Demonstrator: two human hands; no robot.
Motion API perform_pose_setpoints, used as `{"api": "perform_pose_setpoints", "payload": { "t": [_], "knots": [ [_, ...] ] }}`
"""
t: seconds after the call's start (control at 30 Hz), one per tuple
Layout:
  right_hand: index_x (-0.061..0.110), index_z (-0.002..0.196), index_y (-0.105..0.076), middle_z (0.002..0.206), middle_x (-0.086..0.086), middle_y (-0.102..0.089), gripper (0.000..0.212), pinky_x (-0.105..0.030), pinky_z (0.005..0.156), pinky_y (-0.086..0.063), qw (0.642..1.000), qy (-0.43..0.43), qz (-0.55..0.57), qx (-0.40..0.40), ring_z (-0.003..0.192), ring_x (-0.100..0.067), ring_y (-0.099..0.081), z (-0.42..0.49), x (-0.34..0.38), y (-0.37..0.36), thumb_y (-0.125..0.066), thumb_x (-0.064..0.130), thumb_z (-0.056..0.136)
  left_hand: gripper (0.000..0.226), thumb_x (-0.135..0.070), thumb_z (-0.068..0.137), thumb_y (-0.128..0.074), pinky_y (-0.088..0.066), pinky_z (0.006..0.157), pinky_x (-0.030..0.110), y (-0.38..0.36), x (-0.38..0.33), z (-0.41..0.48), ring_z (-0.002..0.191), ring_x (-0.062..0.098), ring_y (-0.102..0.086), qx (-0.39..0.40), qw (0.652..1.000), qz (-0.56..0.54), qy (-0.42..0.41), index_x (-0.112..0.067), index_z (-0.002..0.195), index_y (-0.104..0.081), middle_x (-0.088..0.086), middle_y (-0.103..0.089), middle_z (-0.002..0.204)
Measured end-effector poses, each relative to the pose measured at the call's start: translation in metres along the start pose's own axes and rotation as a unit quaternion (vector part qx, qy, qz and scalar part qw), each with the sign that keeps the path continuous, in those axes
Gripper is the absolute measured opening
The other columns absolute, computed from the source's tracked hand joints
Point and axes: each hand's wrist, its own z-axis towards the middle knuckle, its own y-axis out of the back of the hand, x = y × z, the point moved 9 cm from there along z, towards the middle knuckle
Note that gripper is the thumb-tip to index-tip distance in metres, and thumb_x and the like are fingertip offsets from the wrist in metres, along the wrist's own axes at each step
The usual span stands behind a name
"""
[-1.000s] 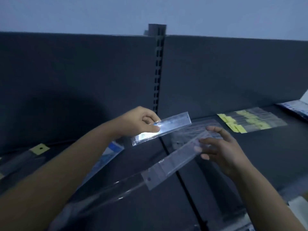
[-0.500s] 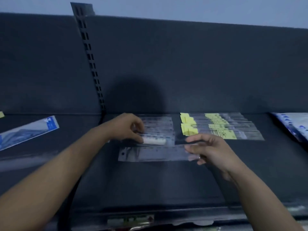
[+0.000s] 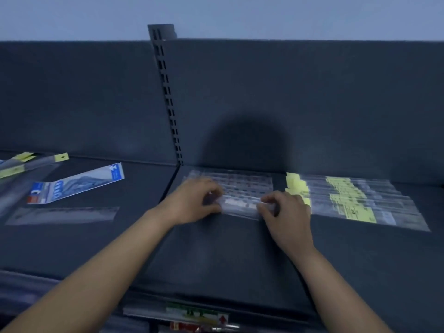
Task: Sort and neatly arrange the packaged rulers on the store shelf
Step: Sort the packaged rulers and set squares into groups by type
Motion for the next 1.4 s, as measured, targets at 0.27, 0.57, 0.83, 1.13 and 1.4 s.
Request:
{"api": "perform_pose_setpoints", "payload": {
  "t": [0.27,0.57,0.83,1.13,1.4],
  "knots": [
    [0.016,0.135,-0.047,0.137,-0.003,-0.049,0.047,-0.032,0.098,-0.035,0.992,0.083,-0.009,0.091,0.125,-0.022,-0.044,-0.001,0.069,-0.041,-0.056,0.032,0.092,0.053,-0.052,0.092,-0.053,-0.02,0.106,0.027,0.03,0.028,-0.053,0.13,0.014,-0.039,-0.076,0.993,0.064,0.057,-0.025,0.137,-0.047,-0.007,-0.045,0.142],
    [0.023,0.122,-0.057,0.12,0.014,-0.05,0.035,-0.013,0.081,-0.029,0.972,0.178,0.044,0.146,0.109,-0.004,-0.049,-0.05,0.25,-0.147,-0.06,0.035,0.089,0.057,-0.053,0.094,-0.045,-0.031,0.104,0.036,0.123,0.192,-0.193,0.131,0.022,-0.042,-0.1,0.959,0.185,0.189,-0.02,0.139,-0.042,0.001,-0.046,0.143],
    [0.029,0.097,-0.065,0.094,0.019,-0.059,0.014,-0.022,0.074,-0.039,0.967,0.136,0.093,0.194,0.089,-0.003,-0.055,-0.067,0.393,-0.274,-0.065,0.035,0.085,0.051,-0.044,0.095,-0.049,-0.038,0.101,0.039,0.185,0.373,-0.292,0.125,0.029,-0.048,-0.097,0.947,0.148,0.267,-0.012,0.136,-0.047,0.009,-0.052,0.137],
    [0.015,0.086,-0.056,0.085,0.002,-0.063,0.023,-0.03,0.068,-0.045,0.981,0.048,0.033,0.183,0.083,-0.021,-0.062,-0.01,0.436,-0.343,-0.06,0.037,0.087,0.027,-0.028,0.095,-0.05,-0.042,0.089,0.038,0.21,0.461,-0.244,0.114,0.031,-0.054,-0.08,0.958,0.091,0.26,-0.012,0.116,-0.053,0.008,-0.057,0.12],
    [0.019,0.063,-0.04,0.071,0.002,-0.053,0.045,-0.024,0.056,-0.036,0.97,-0.042,-0.049,0.233,0.079,-0.023,-0.061,0.028,0.445,-0.378,-0.079,0.041,0.066,0.034,-0.027,0.082,-0.073,-0.043,0.076,0.026,0.214,0.484,-0.195,0.09,0.015,-0.055,-0.042,0.975,0.006,0.218,-0.014,0.112,-0.062,0.002,-0.062,0.111]
  ]
}}
